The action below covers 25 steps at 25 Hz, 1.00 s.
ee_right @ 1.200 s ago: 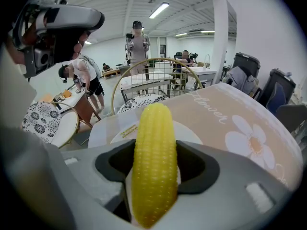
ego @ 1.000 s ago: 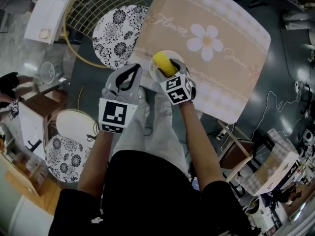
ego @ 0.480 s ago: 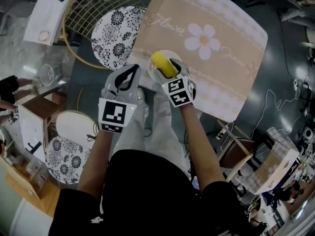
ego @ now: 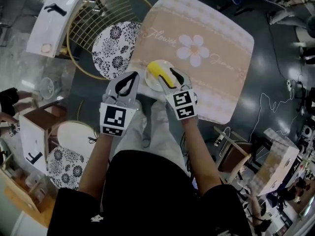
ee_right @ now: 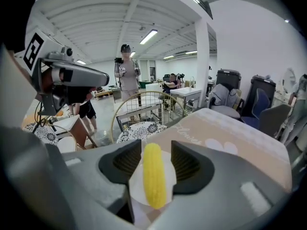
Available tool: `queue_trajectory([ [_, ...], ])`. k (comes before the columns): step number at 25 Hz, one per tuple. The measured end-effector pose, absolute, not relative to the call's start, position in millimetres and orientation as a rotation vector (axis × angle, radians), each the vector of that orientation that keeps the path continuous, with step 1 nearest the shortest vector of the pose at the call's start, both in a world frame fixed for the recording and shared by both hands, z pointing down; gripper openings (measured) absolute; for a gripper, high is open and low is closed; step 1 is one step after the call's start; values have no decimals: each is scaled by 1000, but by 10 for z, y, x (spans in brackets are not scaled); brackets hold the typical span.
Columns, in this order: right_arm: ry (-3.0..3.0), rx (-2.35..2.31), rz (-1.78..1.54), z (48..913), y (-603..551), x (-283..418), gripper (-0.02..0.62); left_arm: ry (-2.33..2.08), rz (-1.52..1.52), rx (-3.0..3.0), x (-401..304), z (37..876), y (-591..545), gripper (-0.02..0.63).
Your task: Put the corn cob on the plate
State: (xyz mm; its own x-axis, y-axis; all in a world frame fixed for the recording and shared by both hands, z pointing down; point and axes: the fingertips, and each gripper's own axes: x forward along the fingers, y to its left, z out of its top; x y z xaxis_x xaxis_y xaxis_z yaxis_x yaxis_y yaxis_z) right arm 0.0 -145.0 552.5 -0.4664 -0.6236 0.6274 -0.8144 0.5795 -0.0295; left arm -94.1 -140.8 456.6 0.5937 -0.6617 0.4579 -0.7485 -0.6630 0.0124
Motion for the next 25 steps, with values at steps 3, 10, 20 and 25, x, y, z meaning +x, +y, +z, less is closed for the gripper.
queue_trajectory([
  [3, -2250, 1186, 377, 5239, -1408, 29, 151, -1178, 606, 2635, -946, 4445, -1376, 5],
  [10, -2305, 1313, 332, 4669, -1304, 4, 92, -1164, 535, 2620, -1046, 4292, -1273, 5],
  [20, -2317, 1411, 196, 4086, -1111, -59, 44, -1163, 450, 2646, -1214, 4081, -1184, 6],
  [25, -2300, 1497, 146, 3900, -1037, -6, 14, -1089, 485, 2714, -1136, 4035, -1082, 6],
])
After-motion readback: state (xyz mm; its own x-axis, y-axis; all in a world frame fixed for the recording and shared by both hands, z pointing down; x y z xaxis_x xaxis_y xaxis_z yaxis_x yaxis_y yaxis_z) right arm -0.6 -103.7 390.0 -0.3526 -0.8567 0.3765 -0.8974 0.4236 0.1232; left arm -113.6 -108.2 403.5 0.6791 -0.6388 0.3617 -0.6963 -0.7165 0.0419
